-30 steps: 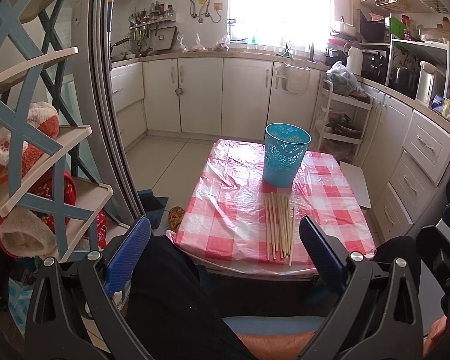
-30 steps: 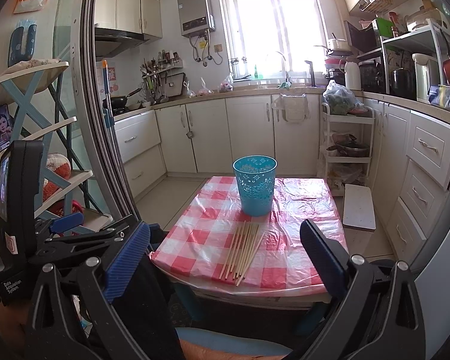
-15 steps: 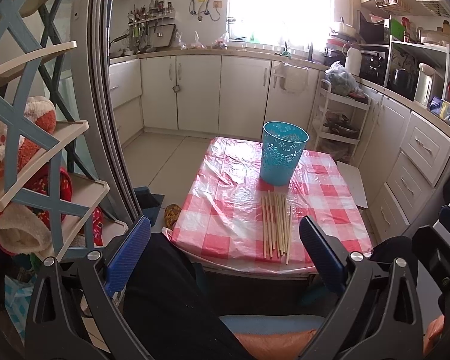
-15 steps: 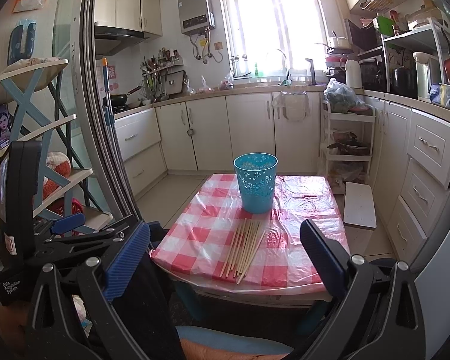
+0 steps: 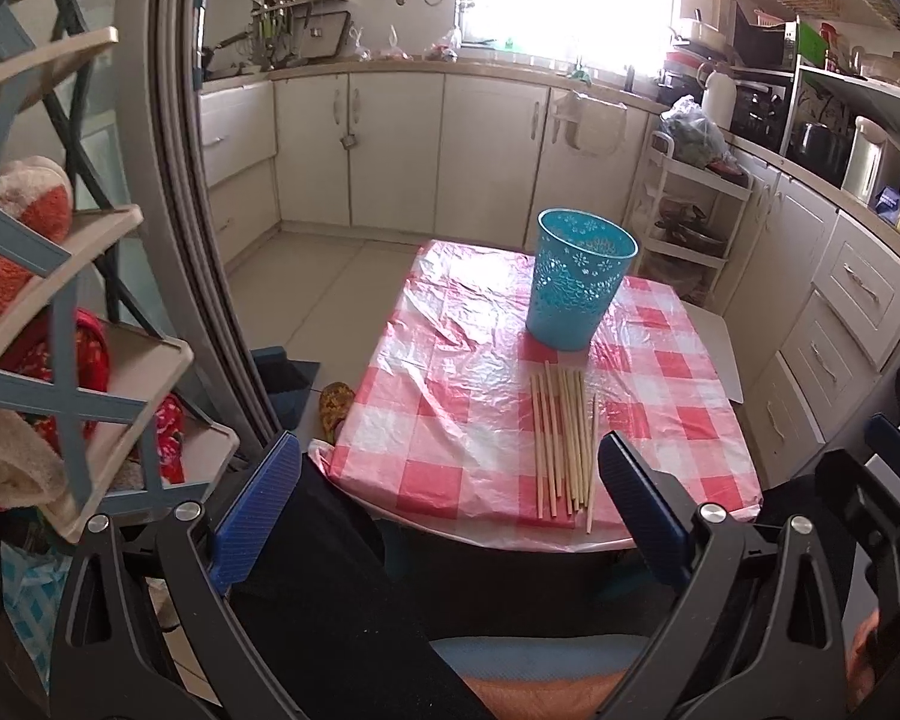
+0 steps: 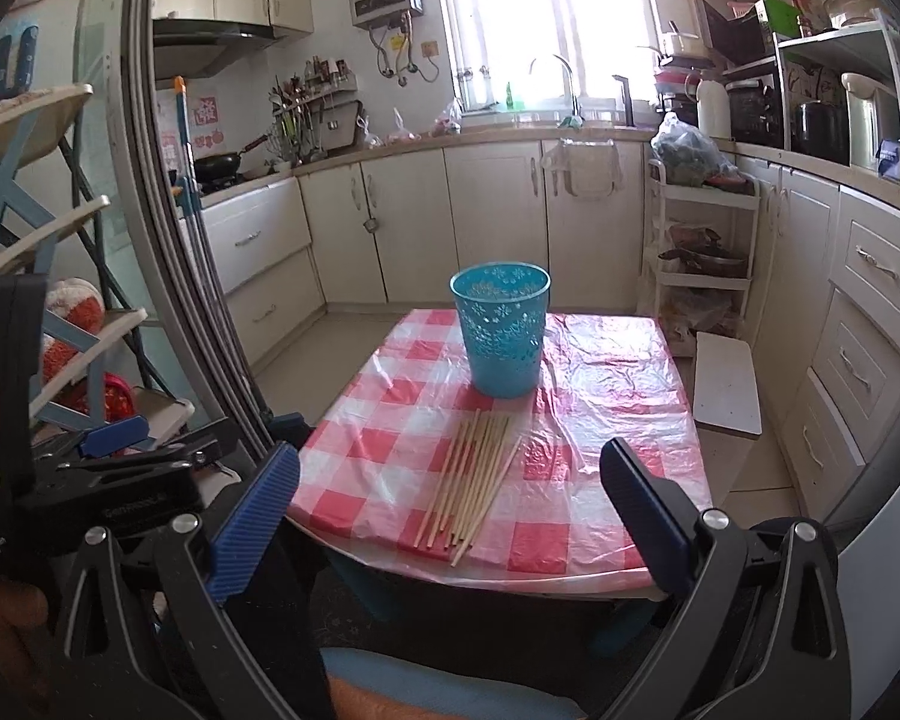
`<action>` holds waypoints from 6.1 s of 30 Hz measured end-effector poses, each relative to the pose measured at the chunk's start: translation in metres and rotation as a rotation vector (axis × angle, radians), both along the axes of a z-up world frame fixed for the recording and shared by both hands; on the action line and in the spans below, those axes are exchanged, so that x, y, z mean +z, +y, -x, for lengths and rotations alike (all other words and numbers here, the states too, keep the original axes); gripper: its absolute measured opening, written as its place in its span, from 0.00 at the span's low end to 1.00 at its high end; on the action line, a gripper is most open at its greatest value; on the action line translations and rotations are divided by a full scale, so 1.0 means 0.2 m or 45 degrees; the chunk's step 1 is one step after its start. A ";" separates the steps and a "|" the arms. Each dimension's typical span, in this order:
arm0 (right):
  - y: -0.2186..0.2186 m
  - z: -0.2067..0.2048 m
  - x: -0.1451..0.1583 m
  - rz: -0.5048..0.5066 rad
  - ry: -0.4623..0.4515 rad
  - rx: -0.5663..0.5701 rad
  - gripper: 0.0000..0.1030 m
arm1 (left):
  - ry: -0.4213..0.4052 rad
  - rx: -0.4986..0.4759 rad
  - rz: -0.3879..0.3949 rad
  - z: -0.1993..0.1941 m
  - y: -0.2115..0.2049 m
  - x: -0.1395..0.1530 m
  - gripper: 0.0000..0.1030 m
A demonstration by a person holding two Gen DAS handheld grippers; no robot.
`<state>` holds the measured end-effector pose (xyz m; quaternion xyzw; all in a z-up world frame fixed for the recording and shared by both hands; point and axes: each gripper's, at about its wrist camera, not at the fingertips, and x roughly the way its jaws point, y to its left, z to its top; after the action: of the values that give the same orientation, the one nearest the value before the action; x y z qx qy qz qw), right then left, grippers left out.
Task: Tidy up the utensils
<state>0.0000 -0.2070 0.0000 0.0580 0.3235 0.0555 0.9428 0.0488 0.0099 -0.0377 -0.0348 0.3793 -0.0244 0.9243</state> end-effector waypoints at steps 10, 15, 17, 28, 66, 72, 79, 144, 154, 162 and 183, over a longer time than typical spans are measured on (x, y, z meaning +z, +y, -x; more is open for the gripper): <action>-0.17 -0.62 -0.61 -0.225 0.360 -0.029 0.35 | 0.131 0.044 0.039 -0.45 -0.01 -0.30 0.93; -0.12 -0.84 -0.80 -0.183 0.441 -0.056 0.24 | 0.192 0.035 0.004 -0.64 -0.08 -0.44 0.93; -0.10 -0.90 -0.84 -0.130 0.468 -0.062 0.19 | 0.219 0.020 -0.005 -0.71 -0.10 -0.50 0.93; -0.10 -1.06 -0.94 0.036 0.458 0.076 0.07 | 0.365 -0.066 -0.056 -1.05 -0.29 -0.80 0.93; -0.34 -1.11 -0.99 -0.117 0.468 0.095 0.07 | -0.261 -0.296 0.330 -1.53 -0.42 0.22 0.04; -0.36 -1.09 -0.99 -0.140 0.458 0.104 0.07 | -0.509 -0.085 0.299 -1.79 -0.61 0.25 0.05; -0.36 -1.09 -0.99 -0.132 0.456 0.114 0.07 | -0.442 0.026 0.241 -1.98 -0.70 -0.02 0.05; -0.30 -1.77 -0.29 -0.176 -0.187 0.002 0.13 | 0.039 0.123 0.206 -1.00 0.08 -0.63 0.80; -0.33 -1.21 -0.18 -0.185 -0.214 0.041 0.26 | 0.052 0.167 0.239 -0.94 0.14 -0.61 0.83; -0.24 -1.05 -0.77 -0.120 0.313 0.053 0.19 | 0.100 0.131 0.220 -0.87 0.12 -0.65 0.84; -0.13 -1.10 -0.97 0.098 0.423 0.105 0.09 | 0.240 -0.042 0.104 -0.88 -0.07 -0.75 0.85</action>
<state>0.2193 -0.2326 -0.1941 0.0168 0.4788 0.0712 0.8749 0.2243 -0.0043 -0.1874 -0.0683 0.4637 -0.0518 0.8818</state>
